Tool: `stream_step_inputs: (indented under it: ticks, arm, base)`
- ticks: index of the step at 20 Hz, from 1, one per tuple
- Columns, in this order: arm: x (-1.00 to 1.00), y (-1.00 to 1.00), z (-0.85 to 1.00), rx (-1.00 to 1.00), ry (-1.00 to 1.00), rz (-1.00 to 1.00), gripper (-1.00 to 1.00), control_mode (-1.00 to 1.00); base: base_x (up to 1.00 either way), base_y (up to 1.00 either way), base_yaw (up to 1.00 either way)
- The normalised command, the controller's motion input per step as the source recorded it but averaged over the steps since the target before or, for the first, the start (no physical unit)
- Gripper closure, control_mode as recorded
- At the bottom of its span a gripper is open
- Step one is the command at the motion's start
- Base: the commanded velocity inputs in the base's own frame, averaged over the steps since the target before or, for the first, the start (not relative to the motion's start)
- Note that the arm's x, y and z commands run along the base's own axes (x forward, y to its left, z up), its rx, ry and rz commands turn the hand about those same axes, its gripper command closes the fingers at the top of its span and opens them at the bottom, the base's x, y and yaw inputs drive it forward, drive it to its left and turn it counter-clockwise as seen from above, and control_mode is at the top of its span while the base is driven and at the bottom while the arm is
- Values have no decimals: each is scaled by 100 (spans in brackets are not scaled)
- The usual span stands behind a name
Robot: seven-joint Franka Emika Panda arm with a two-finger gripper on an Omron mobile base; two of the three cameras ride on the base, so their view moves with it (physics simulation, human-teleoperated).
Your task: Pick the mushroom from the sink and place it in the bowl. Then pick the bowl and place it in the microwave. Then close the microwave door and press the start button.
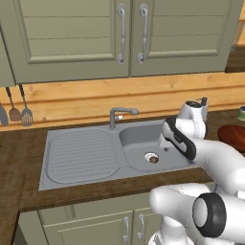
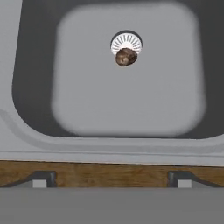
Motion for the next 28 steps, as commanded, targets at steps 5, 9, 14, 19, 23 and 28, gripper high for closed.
stream_step_inputs:
  ticks: [5, 9, 14, 19, 23, 28]
  arm:
    - [25, 0, -42, 0, 1, 0, -100, -100]
    - [24, 0, -44, 0, 0, 0, -100, -100]
    - [23, 0, -31, 0, 0, 0, -100, -100]
    - [27, 0, -31, 0, 0, 0, -100, -100]
    - [39, 0, -25, 2, 0, 0, -100, -100]
    - [53, -1, -18, 2, 0, 0, -100, -100]
  base:
    - [0, 0, 0]
    - [0, 0, 0]
    - [0, 0, 0]
    - [0, 0, 0]
    - [0, 0, 0]
    - [0, 0, 0]
